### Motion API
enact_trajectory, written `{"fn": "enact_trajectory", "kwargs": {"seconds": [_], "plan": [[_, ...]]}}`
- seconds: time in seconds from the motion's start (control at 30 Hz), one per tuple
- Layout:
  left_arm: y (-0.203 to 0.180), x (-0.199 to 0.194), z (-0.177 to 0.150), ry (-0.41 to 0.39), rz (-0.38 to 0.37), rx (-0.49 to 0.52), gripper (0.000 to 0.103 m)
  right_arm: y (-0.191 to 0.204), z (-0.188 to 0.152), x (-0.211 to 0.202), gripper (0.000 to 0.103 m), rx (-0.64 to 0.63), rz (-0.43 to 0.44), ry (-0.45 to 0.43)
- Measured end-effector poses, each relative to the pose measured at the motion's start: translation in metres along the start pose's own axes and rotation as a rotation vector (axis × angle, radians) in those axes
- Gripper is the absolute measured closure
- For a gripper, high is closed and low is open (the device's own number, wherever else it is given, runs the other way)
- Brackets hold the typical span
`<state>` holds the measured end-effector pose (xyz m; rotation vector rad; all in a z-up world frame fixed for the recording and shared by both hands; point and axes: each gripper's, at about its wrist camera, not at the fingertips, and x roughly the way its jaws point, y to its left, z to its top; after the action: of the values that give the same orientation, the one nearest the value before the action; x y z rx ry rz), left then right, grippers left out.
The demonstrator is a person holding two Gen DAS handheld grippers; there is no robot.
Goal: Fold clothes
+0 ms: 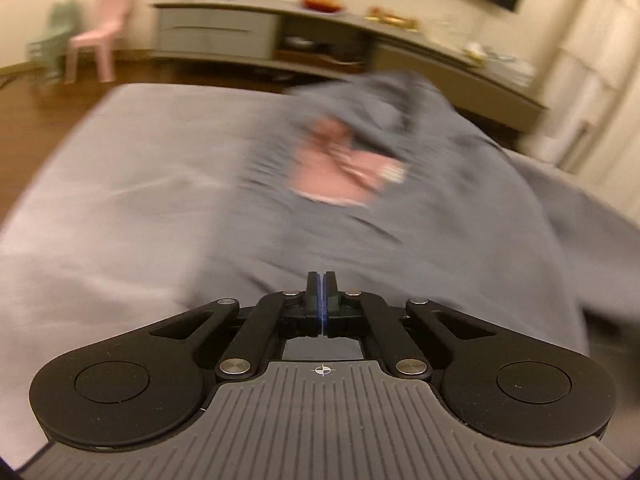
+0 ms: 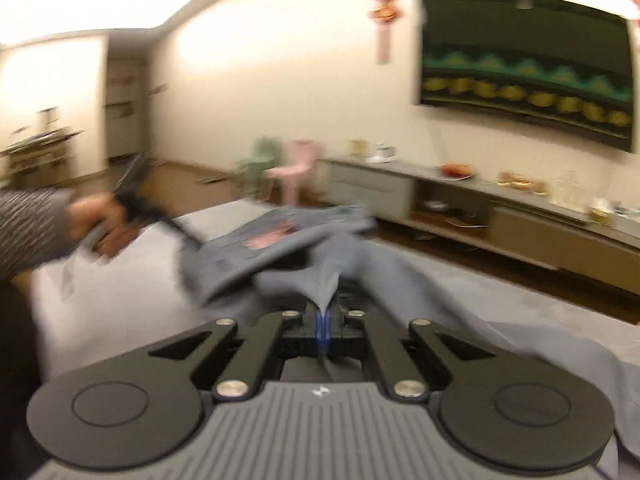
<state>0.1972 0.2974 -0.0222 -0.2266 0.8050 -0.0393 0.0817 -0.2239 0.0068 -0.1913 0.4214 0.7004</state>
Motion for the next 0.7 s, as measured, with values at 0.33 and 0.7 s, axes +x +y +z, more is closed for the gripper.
{"fn": "enact_trajectory", "kwargs": {"seconds": [0.33, 0.7], "plan": [[-0.178, 0.055, 0.089, 0.021, -0.085, 0.284, 0.014, 0.017, -0.029, 0.024, 0.101, -0.012, -0.071, 0.152], [-0.178, 0.189, 0.123, 0.261, -0.083, 0.103, 0.012, 0.005, -0.046, 0.04, 0.099, -0.06, -0.089, 0.226]]}}
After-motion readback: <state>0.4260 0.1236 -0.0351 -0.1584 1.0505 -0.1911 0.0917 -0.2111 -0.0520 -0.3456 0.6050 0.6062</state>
